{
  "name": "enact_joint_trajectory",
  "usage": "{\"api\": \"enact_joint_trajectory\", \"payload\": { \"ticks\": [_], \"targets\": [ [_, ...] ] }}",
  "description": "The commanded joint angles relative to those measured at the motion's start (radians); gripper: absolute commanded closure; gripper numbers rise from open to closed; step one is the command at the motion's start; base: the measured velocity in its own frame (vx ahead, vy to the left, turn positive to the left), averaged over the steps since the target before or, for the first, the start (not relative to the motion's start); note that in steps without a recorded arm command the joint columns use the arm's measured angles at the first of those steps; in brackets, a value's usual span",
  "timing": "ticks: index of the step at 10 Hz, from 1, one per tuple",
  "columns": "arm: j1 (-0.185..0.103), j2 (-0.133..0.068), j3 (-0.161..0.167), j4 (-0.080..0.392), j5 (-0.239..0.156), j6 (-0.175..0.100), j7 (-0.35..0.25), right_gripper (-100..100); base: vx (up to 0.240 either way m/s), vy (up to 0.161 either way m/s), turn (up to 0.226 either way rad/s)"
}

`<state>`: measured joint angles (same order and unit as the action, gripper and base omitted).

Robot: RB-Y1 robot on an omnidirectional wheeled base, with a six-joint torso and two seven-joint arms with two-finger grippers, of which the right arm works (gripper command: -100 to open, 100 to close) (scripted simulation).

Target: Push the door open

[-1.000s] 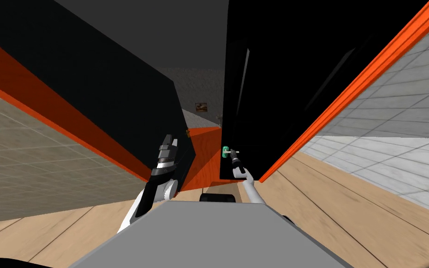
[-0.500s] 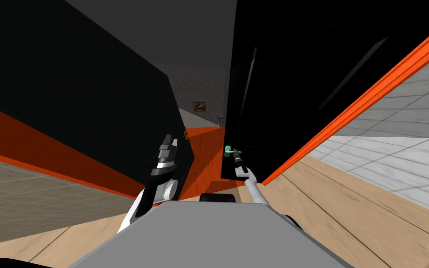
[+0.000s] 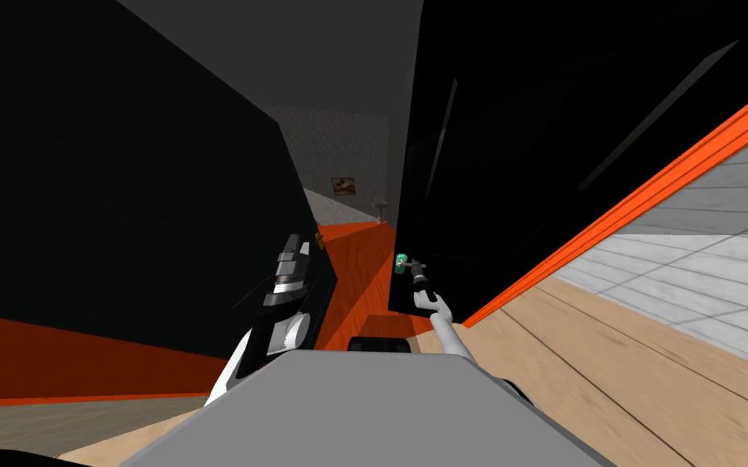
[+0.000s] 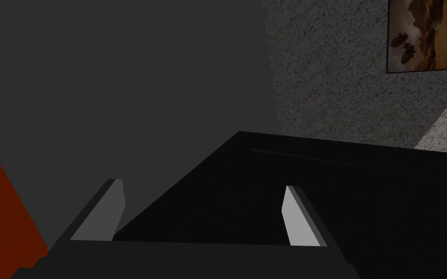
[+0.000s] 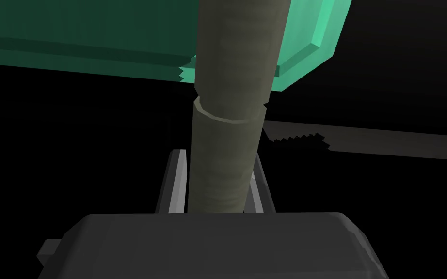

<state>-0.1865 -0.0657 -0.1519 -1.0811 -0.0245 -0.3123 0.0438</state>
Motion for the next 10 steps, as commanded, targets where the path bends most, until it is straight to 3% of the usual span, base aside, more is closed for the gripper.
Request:
{"api": "enact_joint_trajectory", "payload": {
  "ticks": [1, 10],
  "targets": [
    [-0.003, -0.002, -0.034, -0.007, -0.004, 0.002, 0.009, 100, 0.162, 0.124, -0.083],
    [-0.009, 0.042, -0.126, 0.002, -0.022, 0.004, 0.025, 100, 0.172, 0.104, -0.085]
  ]
}}
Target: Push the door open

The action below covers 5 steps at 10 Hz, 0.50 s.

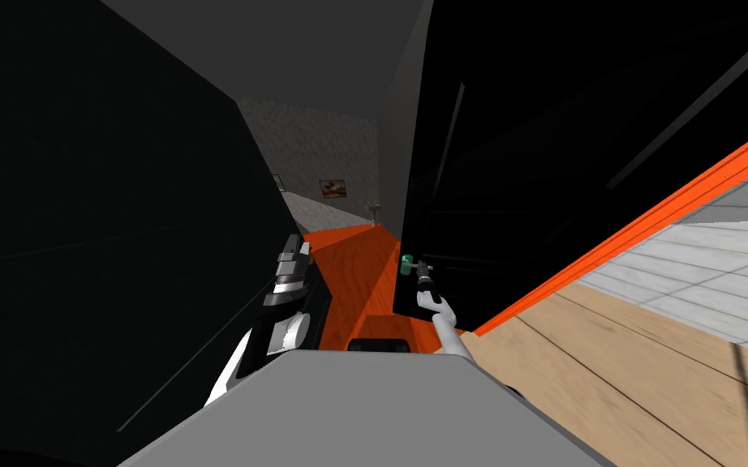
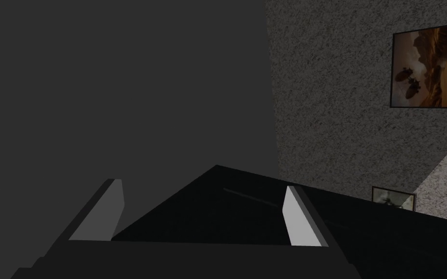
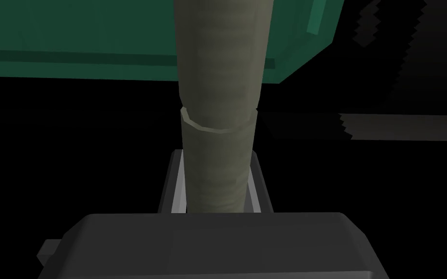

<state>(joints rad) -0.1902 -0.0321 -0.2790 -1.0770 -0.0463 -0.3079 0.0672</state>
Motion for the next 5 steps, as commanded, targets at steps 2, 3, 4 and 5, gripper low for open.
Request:
{"api": "enact_joint_trajectory", "payload": {
  "ticks": [2, 3, 4, 5],
  "targets": [
    [0.001, -0.014, -0.019, -0.003, -0.003, -0.001, 0.003, 100, 0.093, 0.024, -0.049],
    [0.002, -0.018, -0.025, -0.004, -0.004, -0.001, 0.005, 100, 0.181, 0.038, -0.047],
    [0.003, -0.025, -0.036, -0.006, -0.006, 0.0, 0.007, 100, 0.183, 0.063, -0.045],
    [0.004, -0.03, -0.045, -0.007, -0.008, 0.0, 0.009, 100, 0.166, 0.049, -0.043]
  ]
}}
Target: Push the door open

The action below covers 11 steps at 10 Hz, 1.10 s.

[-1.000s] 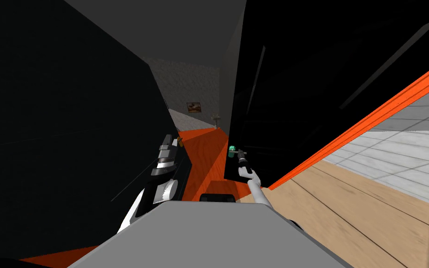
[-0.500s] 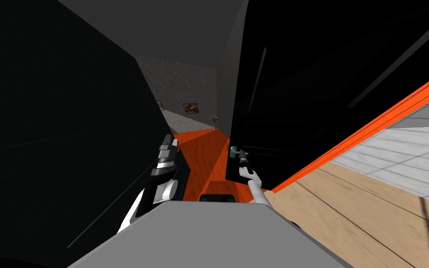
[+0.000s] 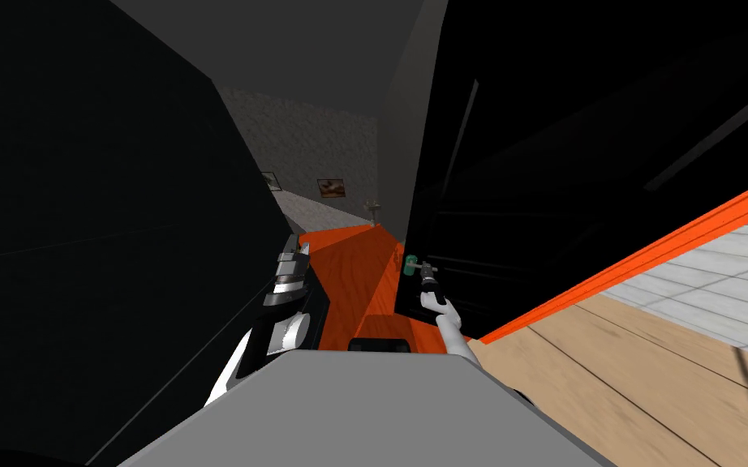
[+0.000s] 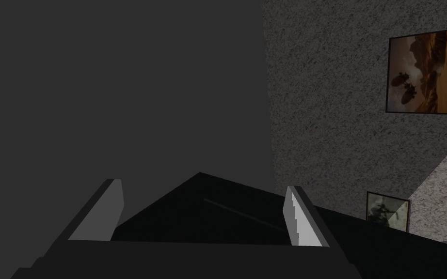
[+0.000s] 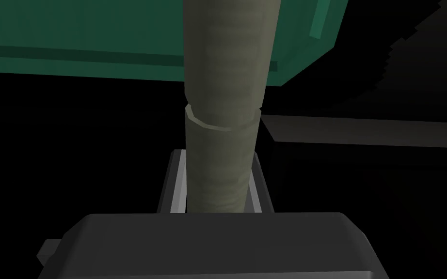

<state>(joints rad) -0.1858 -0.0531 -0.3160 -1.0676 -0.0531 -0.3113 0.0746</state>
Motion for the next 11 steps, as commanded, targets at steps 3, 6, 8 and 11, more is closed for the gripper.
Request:
{"api": "enact_joint_trajectory", "payload": {
  "ticks": [3, 6, 8, 11],
  "targets": [
    [0.002, -0.022, -0.038, -0.02, -0.006, 0.004, 0.009, 100, 0.19, 0.034, -0.038],
    [0.006, -0.032, -0.073, -0.025, -0.012, 0.005, 0.016, 100, 0.186, 0.035, -0.047],
    [0.009, -0.036, -0.098, -0.028, -0.016, 0.006, 0.022, 100, 0.207, 0.077, -0.076],
    [0.013, -0.037, -0.137, -0.034, -0.023, 0.007, 0.031, 100, 0.183, 0.049, -0.06]
  ]
}}
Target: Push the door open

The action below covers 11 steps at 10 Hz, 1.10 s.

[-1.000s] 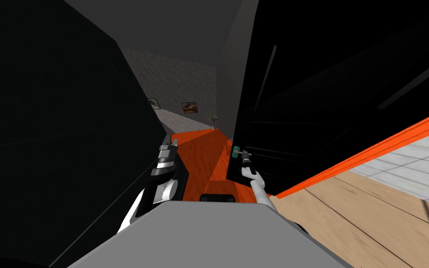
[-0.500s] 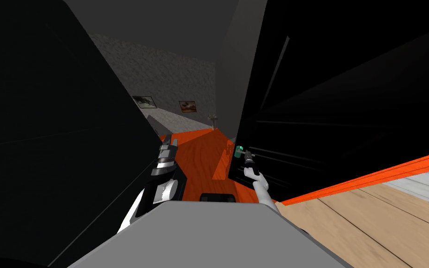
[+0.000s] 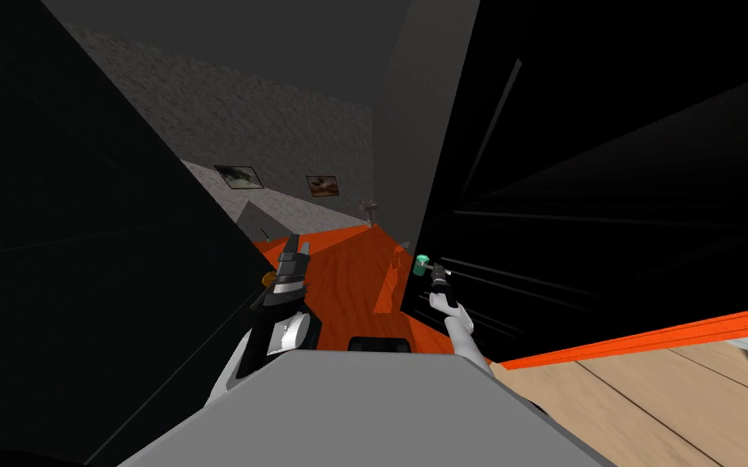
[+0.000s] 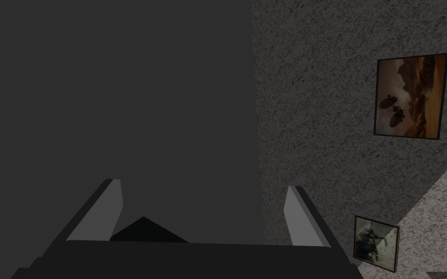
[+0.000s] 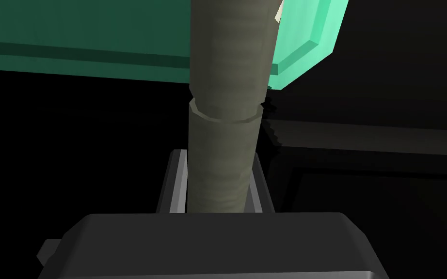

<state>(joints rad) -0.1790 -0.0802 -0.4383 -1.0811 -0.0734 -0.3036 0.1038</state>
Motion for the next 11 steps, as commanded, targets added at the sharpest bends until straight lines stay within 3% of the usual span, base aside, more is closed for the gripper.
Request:
{"api": "enact_joint_trajectory", "payload": {
  "ticks": [1, 7, 11],
  "targets": [
    [0.007, -0.01, -0.028, -0.022, -0.005, -0.001, 0.004, 100, 0.185, 0.032, -0.046],
    [0.014, 0.003, -0.099, -0.032, -0.016, 0.001, 0.02, 100, 0.201, 0.054, -0.072],
    [0.019, 0.024, -0.144, -0.038, -0.024, 0.002, 0.03, 100, 0.195, 0.058, -0.072]
  ]
}}
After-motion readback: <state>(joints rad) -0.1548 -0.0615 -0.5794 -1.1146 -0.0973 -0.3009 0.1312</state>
